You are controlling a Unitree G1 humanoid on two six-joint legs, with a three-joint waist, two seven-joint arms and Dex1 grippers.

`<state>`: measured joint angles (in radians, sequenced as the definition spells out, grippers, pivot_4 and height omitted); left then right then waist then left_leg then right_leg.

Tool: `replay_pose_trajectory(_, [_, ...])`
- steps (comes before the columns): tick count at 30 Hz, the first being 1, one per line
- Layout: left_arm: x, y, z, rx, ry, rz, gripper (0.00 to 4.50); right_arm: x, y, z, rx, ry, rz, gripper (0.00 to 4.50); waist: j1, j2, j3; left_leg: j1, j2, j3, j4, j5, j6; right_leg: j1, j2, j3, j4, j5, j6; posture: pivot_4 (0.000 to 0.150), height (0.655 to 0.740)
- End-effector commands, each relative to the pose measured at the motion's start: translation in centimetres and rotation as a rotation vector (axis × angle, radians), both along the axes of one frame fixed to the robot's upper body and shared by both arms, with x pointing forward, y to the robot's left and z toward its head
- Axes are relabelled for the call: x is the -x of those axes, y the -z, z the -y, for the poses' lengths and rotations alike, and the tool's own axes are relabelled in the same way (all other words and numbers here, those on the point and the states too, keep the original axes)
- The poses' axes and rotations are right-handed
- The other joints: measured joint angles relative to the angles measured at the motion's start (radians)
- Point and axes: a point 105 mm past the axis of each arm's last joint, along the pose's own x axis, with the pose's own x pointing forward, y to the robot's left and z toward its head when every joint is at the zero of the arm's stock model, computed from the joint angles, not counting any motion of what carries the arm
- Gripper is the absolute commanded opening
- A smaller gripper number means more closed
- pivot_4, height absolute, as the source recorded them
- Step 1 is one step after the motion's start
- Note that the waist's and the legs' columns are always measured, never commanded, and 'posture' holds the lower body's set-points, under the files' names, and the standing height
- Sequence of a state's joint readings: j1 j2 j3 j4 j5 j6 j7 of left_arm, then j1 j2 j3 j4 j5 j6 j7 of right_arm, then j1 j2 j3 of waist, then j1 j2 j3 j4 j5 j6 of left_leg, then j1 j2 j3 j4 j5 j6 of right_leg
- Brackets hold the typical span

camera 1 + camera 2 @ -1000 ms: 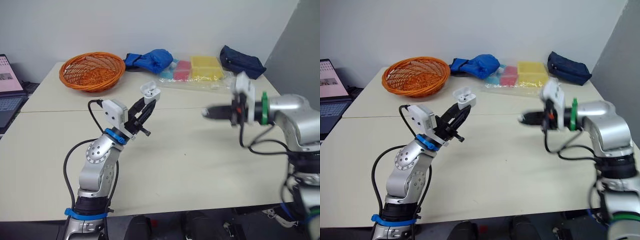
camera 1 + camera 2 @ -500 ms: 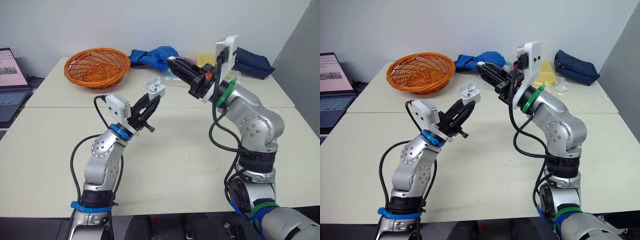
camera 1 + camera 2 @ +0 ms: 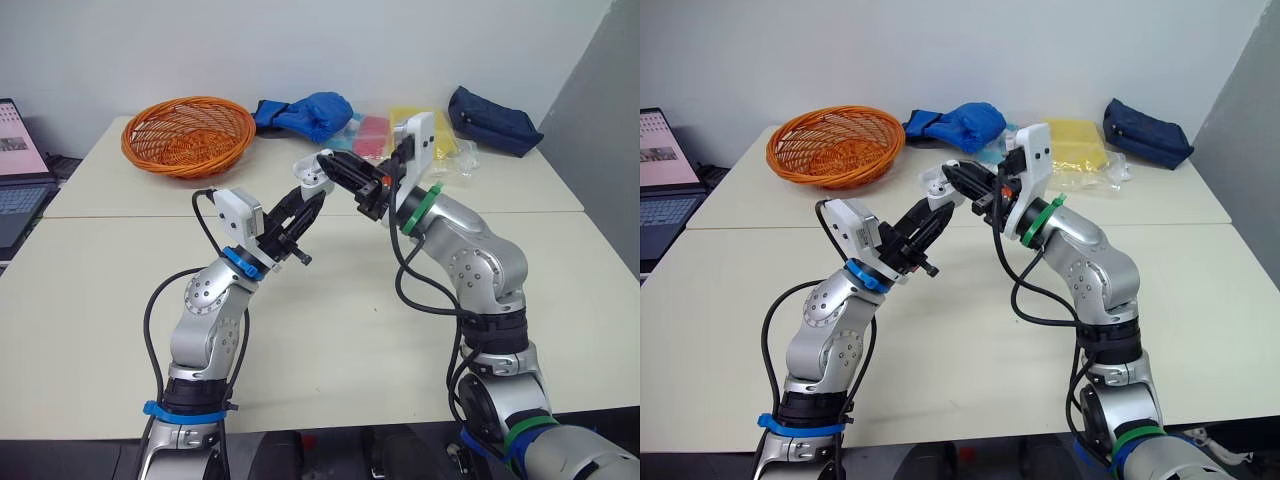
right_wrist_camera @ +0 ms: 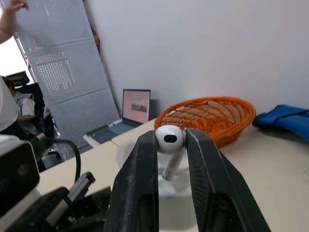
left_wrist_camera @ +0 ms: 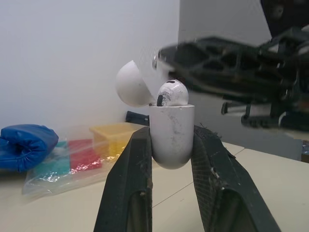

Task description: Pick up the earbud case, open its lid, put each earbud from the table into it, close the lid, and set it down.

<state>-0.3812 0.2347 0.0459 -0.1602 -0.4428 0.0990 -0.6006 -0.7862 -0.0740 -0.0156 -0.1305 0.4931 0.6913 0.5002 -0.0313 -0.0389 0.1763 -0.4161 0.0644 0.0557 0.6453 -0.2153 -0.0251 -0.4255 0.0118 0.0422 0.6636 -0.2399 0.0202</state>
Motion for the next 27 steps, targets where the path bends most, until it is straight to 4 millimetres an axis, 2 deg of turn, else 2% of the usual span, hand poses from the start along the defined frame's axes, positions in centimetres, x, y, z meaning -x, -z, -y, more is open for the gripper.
replay_pose_trajectory(1, [0.6, -1.4, 0.2, 0.017, 0.013, 0.053, 0.74, 0.3, -0.7, 0.1, -0.007, 0.0, 0.046, 0.48, 0.0, 0.0, 0.0, 0.0, 0.0, 0.0, 0.0, 0.0, 0.0, 0.0, 0.0, 0.0, 0.0, 0.0, 0.0, 0.15, 0.74])
replay_pose_trajectory(4, [0.7, -1.5, 0.1, 0.017, 0.016, 0.059, 0.74, 0.1, -0.2, 0.2, 0.009, 0.012, 0.042, 0.48, 0.0, 0.0, 0.0, 0.0, 0.0, 0.0, 0.0, 0.0, 0.0, 0.0, 0.0, 0.0, 0.0, 0.0, 0.0, 0.15, 0.74])
replay_pose_trajectory(12, [1.0, -1.5, 0.2, 0.025, 0.027, 0.062, 0.74, -0.2, -0.4, 0.5, 0.033, 0.037, 0.096, 0.48, 0.0, 0.0, 0.0, 0.0, 0.0, 0.0, 0.0, 0.0, 0.0, 0.0, 0.0, 0.0, 0.0, 0.0, 0.0, 0.15, 0.74])
replay_pose_trajectory(20, [1.2, -1.5, 0.4, 0.028, 0.039, 0.067, 0.74, 0.5, 0.4, 0.4, 0.095, -0.001, 0.135, 0.48, 0.0, 0.0, 0.0, 0.0, 0.0, 0.0, 0.0, 0.0, 0.0, 0.0, 0.0, 0.0, -0.001, 0.0, 0.001, 0.15, 0.74])
replay_pose_trajectory(27, [1.2, -1.5, 0.4, 0.027, 0.04, 0.063, 0.74, 0.6, 0.3, 0.5, 0.096, -0.007, 0.147, 0.48, 0.0, 0.0, 0.0, 0.0, 0.0, 0.0, 0.0, 0.0, 0.0, 0.0, 0.0, 0.0, -0.001, -0.001, 0.001, 0.15, 0.74])
